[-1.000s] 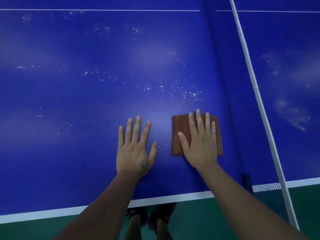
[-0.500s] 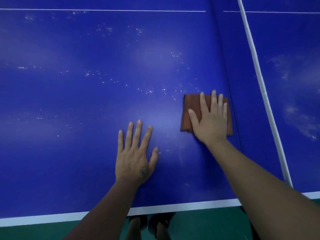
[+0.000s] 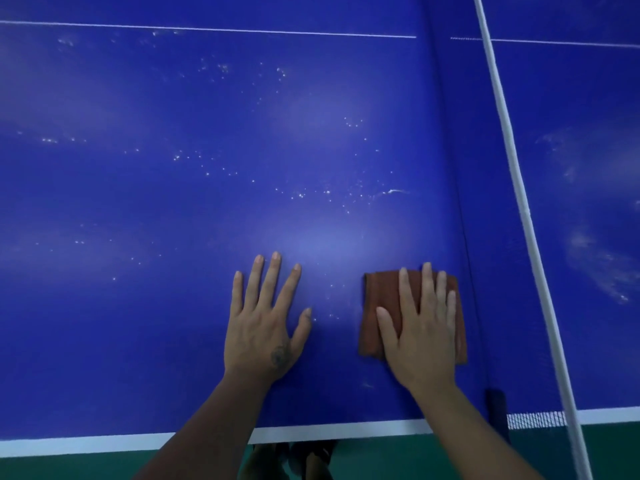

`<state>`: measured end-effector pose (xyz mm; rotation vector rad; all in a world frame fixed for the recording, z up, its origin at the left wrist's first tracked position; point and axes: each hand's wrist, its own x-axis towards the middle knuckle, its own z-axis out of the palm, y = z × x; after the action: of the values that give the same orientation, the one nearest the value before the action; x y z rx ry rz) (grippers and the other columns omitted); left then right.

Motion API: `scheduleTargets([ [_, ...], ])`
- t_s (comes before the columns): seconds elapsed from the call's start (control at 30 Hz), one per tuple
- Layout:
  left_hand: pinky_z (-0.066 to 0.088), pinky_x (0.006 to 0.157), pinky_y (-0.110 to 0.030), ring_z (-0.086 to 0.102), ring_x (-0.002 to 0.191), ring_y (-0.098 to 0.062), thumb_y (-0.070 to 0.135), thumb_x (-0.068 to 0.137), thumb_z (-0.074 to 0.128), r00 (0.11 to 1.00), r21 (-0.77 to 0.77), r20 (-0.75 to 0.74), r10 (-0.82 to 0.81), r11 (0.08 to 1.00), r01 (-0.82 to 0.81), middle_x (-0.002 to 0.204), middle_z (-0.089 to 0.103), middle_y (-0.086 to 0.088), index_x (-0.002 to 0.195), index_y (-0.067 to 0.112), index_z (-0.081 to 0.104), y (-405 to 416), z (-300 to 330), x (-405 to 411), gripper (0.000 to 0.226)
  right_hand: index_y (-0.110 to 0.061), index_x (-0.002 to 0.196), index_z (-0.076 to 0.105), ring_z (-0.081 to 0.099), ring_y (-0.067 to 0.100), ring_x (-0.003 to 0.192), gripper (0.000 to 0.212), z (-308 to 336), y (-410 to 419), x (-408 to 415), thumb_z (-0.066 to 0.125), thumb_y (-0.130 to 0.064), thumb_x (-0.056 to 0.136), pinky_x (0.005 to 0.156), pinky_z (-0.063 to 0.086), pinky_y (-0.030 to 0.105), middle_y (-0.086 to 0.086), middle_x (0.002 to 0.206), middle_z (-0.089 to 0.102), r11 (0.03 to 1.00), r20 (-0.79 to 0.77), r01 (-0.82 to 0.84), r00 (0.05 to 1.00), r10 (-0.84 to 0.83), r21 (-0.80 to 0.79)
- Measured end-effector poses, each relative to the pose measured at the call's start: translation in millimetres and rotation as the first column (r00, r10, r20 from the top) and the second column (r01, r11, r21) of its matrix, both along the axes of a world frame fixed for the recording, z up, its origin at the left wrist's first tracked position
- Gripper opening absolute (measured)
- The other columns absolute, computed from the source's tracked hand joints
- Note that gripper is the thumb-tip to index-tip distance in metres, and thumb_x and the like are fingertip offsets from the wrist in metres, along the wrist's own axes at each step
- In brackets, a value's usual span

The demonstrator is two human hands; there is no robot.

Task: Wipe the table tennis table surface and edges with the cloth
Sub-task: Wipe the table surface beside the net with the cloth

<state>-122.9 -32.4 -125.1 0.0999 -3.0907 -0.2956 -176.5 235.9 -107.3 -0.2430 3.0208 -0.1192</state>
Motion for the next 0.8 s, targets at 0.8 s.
scheduleTargets([
  [0.8,0.020,0.130,-0.063,0.017,0.166,-0.029,0.053,0.104,0.047,0.999,0.143,-0.017,0.037,0.989,-0.034,0.177,0.026,-0.006,0.162,0.015,0.046,-6,9,-10,0.069,-0.016,0.166,0.023,0.004,0.038,0.161,0.078,10,-27,-97,0.028,-0.063,0.104,0.130,0.009,0.056,0.017,0.174,0.009,0.992,-0.005,0.124,0.992,-0.124,0.020],
])
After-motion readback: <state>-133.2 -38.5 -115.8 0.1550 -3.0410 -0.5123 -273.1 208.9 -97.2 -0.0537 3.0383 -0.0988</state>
